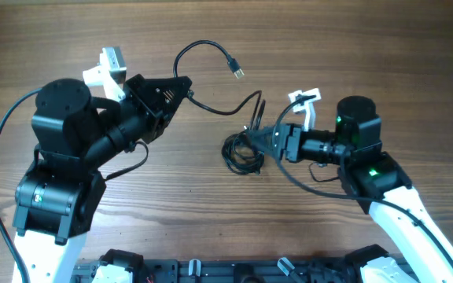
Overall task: Untangle cables
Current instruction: 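Reach the right gripper to the cable near the bundle and grasp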
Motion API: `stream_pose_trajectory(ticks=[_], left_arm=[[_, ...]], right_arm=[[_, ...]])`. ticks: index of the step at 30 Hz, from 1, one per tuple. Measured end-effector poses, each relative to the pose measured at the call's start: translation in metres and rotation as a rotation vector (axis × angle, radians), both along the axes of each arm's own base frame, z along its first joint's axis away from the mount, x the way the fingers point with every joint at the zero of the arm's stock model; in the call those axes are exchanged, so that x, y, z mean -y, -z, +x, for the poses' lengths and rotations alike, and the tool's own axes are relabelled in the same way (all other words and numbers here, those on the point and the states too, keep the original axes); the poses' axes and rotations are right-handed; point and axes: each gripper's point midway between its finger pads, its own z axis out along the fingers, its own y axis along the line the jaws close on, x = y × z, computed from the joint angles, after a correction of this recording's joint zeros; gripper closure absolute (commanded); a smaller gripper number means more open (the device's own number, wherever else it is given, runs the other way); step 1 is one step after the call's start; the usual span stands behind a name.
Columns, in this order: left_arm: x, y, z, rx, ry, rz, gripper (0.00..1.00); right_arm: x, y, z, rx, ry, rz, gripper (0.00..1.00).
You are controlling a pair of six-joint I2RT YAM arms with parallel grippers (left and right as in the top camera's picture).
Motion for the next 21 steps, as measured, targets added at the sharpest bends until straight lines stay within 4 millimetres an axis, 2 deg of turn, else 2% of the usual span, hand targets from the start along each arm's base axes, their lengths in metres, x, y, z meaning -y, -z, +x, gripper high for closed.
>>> stream_pose_trajectory(ticks=[3, 6, 11, 13, 14, 18, 21], left_arm=[[0.001, 0.000, -0.001, -0.037, -0.006, -0.039, 0.96], [0.003, -0.001, -0.003, -0.063, 0.001, -0.067, 0.96], [0.011, -0.002, -0.011, -0.083, 0.057, -0.097, 0.96], [0.012, -0.003, -0.013, -0.102, 0.066, -0.116, 0.96], [0.013, -0.003, -0.013, -0.107, 0.068, -0.121, 0.96], [0.009, 0.000, -0.010, -0.119, 0.037, -0.114, 0.96], [-0.009, 0.026, -0.003, -0.197, -0.091, -0.047, 0.96]], right_arm=[[-0.012, 0.002, -0.005, 0.017, -0.010, -0.021, 0.36], [-0.009, 0.010, 0.003, 0.015, 0.053, -0.068, 0.40], [0.000, 0.016, 0.019, 0.044, 0.150, -0.119, 0.68], [0.001, 0.016, 0.020, 0.049, 0.159, -0.125, 0.86], [0.002, 0.017, 0.021, 0.051, 0.163, -0.128, 0.91], [0.003, 0.017, 0.023, 0.035, 0.181, -0.125, 0.96], [0.003, 0.016, 0.022, 0.022, 0.190, -0.119, 0.96]])
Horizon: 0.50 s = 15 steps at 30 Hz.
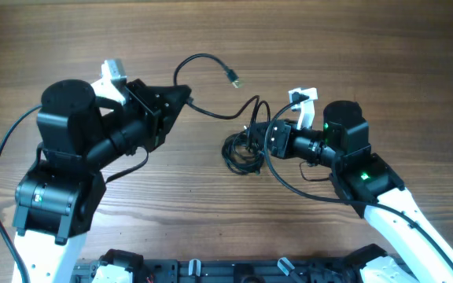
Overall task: Untangle cables
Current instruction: 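Reach the right gripper to the cable near the bundle and grasp, then lift the cable with the right gripper while left holds its end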
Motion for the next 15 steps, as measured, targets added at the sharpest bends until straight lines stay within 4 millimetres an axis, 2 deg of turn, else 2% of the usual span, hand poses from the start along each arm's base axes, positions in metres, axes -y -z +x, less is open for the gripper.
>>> stream_pose_trajectory(ticks=[2, 6, 11, 13, 15], left_arm=[[-0.021, 0.019, 0.006, -0.057, -0.123, 0.076, 0.96], [-0.048, 0.030, 0.015, -0.057, -0.262, 0.185, 0.96], [-0.093, 0.052, 0.013, -0.090, -0.428, 0.417, 0.96], [-0.114, 0.064, 0.005, -0.138, -0.496, 0.516, 0.96], [-0.124, 0.071, 0.001, -0.162, -0.518, 0.587, 0.96]], right_arm=[[0.003, -0.011, -0.002, 0.004, 0.021, 0.028, 0.95], [0.012, -0.028, -0.009, -0.010, 0.062, 0.074, 0.95], [0.028, -0.003, -0.009, -0.184, 0.205, 0.047, 0.96], [0.032, -0.003, -0.003, -0.195, 0.256, 0.057, 0.95], [0.032, -0.012, 0.004, -0.162, 0.280, 0.087, 0.95]])
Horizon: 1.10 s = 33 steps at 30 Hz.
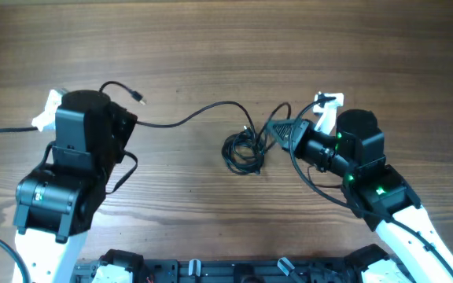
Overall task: Untangle cables
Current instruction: 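Lift the cable with the right gripper while left holds its end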
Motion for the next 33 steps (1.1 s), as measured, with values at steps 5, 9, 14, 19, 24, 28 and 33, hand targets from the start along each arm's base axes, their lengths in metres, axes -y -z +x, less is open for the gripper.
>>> stream_pose_trajectory(ticks=[5, 9, 14, 19, 24, 28, 33], left_arm=[[-0.013, 0.019, 0.009, -0.079, -0.028, 0.111, 0.92], [-0.021, 0.031, 0.016, -0.125, -0.058, 0.150, 0.84], [-0.020, 0.033, 0.017, -0.135, -0.050, 0.156, 0.59], [-0.020, 0.035, 0.015, -0.146, -0.044, 0.160, 0.25], [0.000, 0.037, 0.018, -0.152, 0.118, 0.156, 0.00], [0.042, 0.029, 0.025, -0.093, 0.388, 0.094, 0.00], [0.074, 0.029, 0.013, -0.093, 0.582, 0.000, 0.00]], right_arm=[[-0.001, -0.023, 0.001, 0.078, 0.001, 0.044, 0.95], [-0.010, -0.029, -0.010, 0.078, -0.072, 0.077, 0.95], [-0.014, -0.031, -0.016, 0.069, -0.110, 0.094, 0.96], [-0.015, -0.031, -0.018, 0.052, -0.116, 0.110, 0.96], [-0.017, -0.035, -0.017, 0.041, -0.111, 0.139, 0.96], [-0.019, -0.058, -0.011, 0.106, -0.102, 0.204, 0.96], [-0.016, -0.077, -0.002, 0.134, -0.044, 0.277, 0.96]])
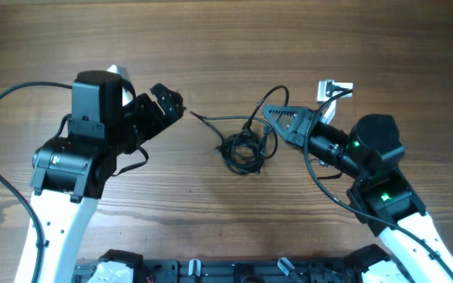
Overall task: Untangle cables
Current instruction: 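Lift the cable with the right gripper while left holds its end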
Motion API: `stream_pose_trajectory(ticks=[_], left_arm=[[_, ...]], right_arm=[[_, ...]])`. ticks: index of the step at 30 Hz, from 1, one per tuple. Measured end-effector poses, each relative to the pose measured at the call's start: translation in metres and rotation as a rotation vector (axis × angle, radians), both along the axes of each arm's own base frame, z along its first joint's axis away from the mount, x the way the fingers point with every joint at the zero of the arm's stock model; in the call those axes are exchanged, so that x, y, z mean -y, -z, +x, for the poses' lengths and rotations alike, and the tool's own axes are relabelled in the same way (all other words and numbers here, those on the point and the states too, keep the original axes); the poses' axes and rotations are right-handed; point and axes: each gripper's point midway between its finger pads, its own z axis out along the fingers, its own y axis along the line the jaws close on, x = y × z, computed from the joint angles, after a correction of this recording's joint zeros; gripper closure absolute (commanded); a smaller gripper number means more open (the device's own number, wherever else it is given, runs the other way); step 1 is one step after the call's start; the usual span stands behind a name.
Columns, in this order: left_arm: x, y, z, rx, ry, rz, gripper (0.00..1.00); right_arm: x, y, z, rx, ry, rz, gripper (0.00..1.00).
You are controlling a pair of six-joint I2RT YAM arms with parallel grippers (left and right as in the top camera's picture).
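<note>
A black cable lies on the wooden table, knotted into a small tangle (243,151). One loose strand (204,121) runs from the tangle up and left, ending just short of my left gripper (170,100). That gripper looks open and holds nothing. My right gripper (264,111) points left at the tangle's upper right. Its fingers are closed together on a strand, and a cable loop (276,92) arches over them.
Each arm's own black supply cable hangs beside it, a wide arc on the left and a curve (321,185) under the right arm. A dark rail (226,271) runs along the table's near edge.
My left gripper has come back from the far left to the tangle's left side and let go of the cable. The stretched strand now lies short beside the tangle. My right gripper rose slightly.
At first my left gripper held a strand left of the tangle while the right gripper gripped at the tangle's right. Then the left had the strand stretched far to the left. Now the left is open near the tangle and the right still grips.
</note>
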Motion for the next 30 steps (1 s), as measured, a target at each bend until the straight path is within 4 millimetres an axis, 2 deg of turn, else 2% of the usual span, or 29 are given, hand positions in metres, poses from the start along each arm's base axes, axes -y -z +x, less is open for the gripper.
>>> stream_pose_trajectory(ticks=[5, 7, 10, 14, 16, 20, 26, 30], left_arm=[[0.011, 0.001, -0.010, -0.033, 0.057, -0.047, 0.00], [0.016, 0.000, -0.011, -0.039, 0.066, -0.079, 0.00], [0.024, -0.005, -0.012, -0.054, 0.062, -0.147, 0.00], [0.050, -0.014, -0.014, -0.074, 0.161, -0.285, 0.00], [0.060, -0.013, -0.017, -0.095, 0.221, -0.318, 0.00], [0.065, -0.014, -0.020, -0.021, 0.361, -0.260, 0.00], [0.065, -0.015, -0.020, 0.009, 0.400, -0.231, 0.00], [0.069, -0.017, -0.023, 0.009, 0.426, -0.256, 0.00]], right_arm=[[0.009, -0.056, 0.012, 0.112, 0.086, 0.193, 0.96], [0.013, -0.070, 0.012, 0.128, 0.100, 0.256, 0.95], [0.015, -0.082, 0.012, 0.131, 0.108, 0.318, 0.95], [0.022, -0.108, 0.009, 0.142, 0.117, 0.450, 0.95], [0.025, -0.111, 0.010, 0.119, 0.123, 0.490, 0.96], [0.023, -0.106, 0.014, 0.098, 0.129, 0.488, 0.95], [0.026, -0.131, 0.006, 0.181, 0.094, 0.561, 0.95], [0.023, -0.130, 0.003, 0.161, 0.067, 0.569, 0.95]])
